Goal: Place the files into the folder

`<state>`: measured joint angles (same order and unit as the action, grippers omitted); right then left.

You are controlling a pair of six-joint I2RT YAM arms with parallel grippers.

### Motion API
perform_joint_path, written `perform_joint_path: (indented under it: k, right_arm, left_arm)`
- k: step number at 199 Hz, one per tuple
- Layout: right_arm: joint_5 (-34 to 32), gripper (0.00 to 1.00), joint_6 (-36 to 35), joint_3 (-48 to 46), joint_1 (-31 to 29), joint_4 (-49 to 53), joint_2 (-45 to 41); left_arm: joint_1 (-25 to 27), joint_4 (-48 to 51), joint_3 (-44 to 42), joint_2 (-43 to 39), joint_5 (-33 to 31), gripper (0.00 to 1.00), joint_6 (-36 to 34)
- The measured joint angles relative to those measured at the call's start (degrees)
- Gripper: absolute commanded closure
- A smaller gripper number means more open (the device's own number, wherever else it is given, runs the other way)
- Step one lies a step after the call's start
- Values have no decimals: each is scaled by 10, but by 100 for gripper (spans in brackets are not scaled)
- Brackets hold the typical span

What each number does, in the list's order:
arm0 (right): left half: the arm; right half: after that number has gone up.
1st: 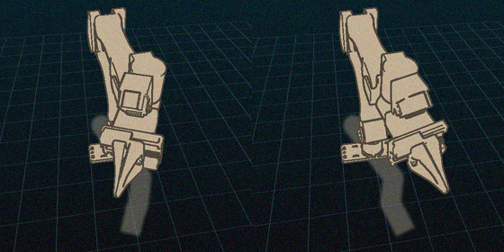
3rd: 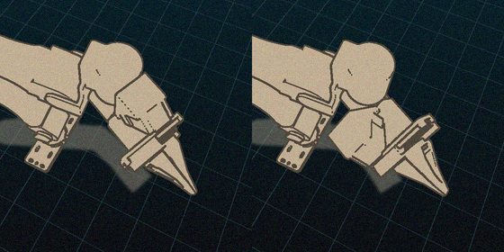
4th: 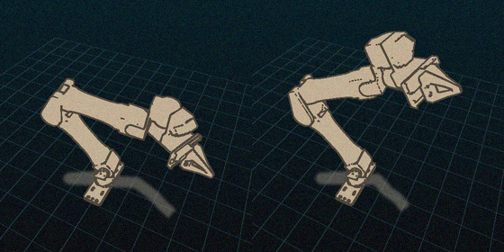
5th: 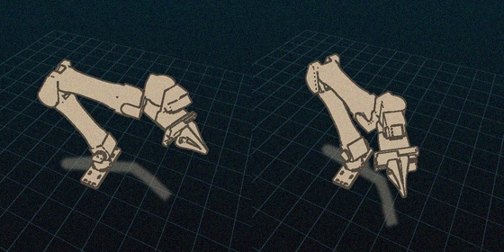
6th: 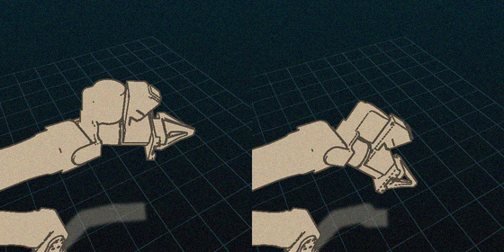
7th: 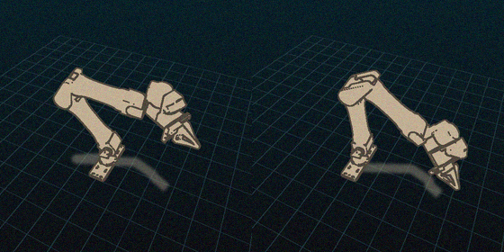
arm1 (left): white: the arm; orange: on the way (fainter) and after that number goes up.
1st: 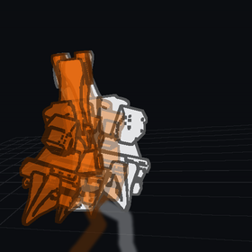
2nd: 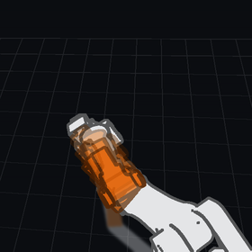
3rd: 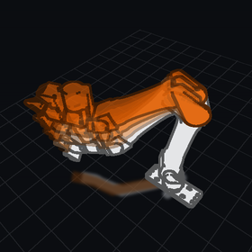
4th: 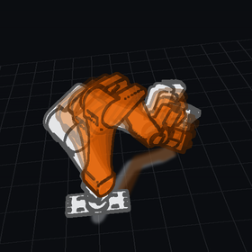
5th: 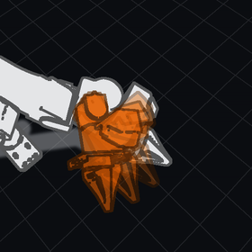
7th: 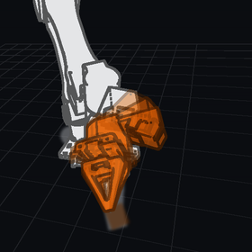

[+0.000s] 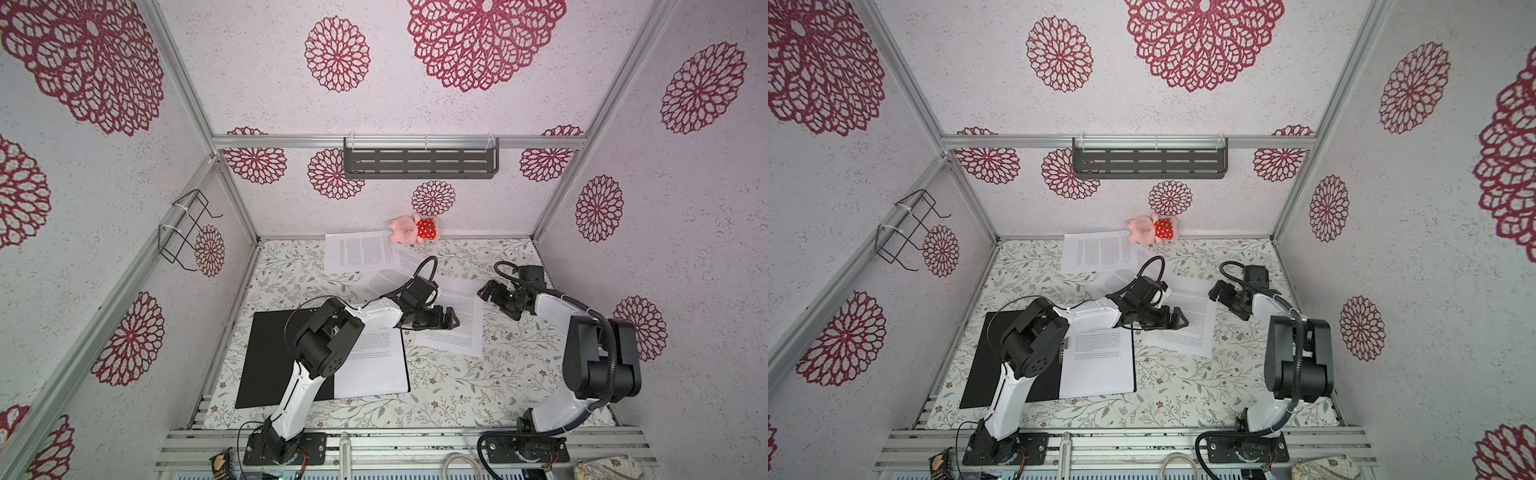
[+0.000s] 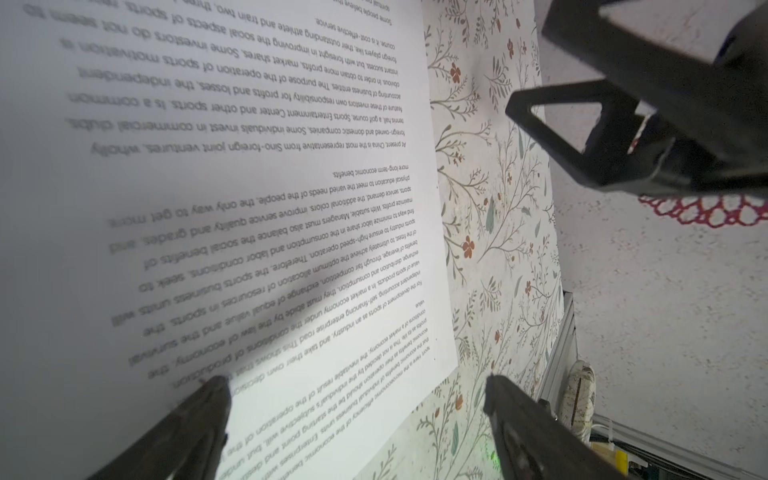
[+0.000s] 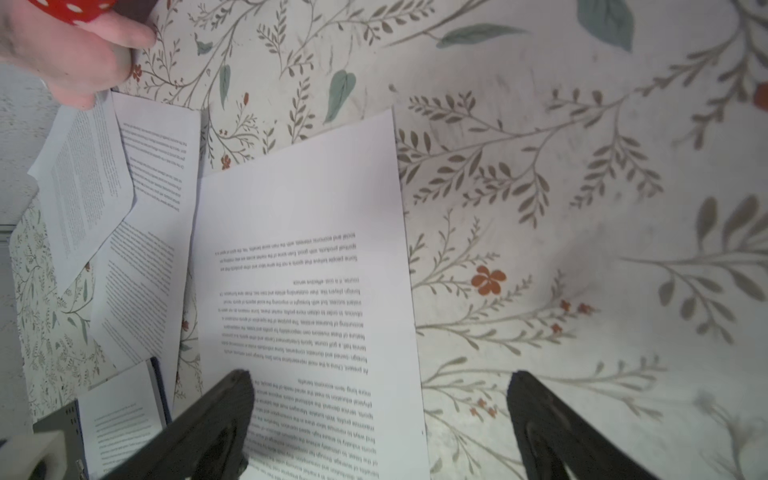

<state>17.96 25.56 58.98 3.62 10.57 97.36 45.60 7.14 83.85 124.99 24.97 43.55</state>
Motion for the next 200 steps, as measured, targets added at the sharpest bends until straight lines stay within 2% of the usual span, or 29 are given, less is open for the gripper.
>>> perform_joint_path:
  k: [51,95,147,200]
  right_arm:
    - [32,4,-1,84,0,-27,91]
    - [50,5,-16,133,-11,-26,160]
    - [63,7,-41,177,-35,-2,190]
    - [79,7,-54,137,-47,-7,169]
  left_arm:
    - [0,-20,-75,-48,-1,1,0]
    - [0,-23,-84,-54,-2,1,2]
    - [0,-24,-84,-54,-1,1,7]
    - [0,-26,-84,-54,0,1,10]
